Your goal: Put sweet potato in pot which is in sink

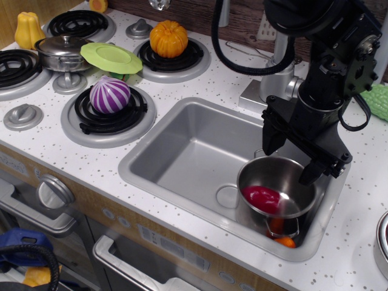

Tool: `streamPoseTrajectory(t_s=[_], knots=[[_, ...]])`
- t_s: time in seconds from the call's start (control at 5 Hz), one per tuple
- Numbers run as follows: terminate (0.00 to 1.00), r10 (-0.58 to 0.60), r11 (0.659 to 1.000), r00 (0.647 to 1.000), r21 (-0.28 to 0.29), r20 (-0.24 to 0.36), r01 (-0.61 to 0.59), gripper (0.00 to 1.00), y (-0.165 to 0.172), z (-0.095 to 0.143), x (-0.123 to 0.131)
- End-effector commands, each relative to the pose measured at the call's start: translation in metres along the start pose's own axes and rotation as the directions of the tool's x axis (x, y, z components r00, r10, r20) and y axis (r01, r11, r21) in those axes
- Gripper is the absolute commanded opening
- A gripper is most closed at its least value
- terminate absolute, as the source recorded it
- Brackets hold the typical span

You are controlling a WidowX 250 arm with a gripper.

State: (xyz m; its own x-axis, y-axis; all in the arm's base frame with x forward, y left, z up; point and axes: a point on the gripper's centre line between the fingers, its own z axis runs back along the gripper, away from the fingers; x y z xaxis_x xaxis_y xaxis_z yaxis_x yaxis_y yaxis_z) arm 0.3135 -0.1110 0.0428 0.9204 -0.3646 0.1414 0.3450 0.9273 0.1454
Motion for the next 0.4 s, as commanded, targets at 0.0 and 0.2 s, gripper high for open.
streamPoseTrajectory(t_s=[0.0,0.2], knots=[[0.00,0.011,1.000,0.997,-0.001,0.071,-0.011,1.00,0.0041,0.0222,0.0078],[1.00,0.011,1.000,0.997,-0.001,0.071,-0.011,1.00,0.0041,0.0222,0.0078]])
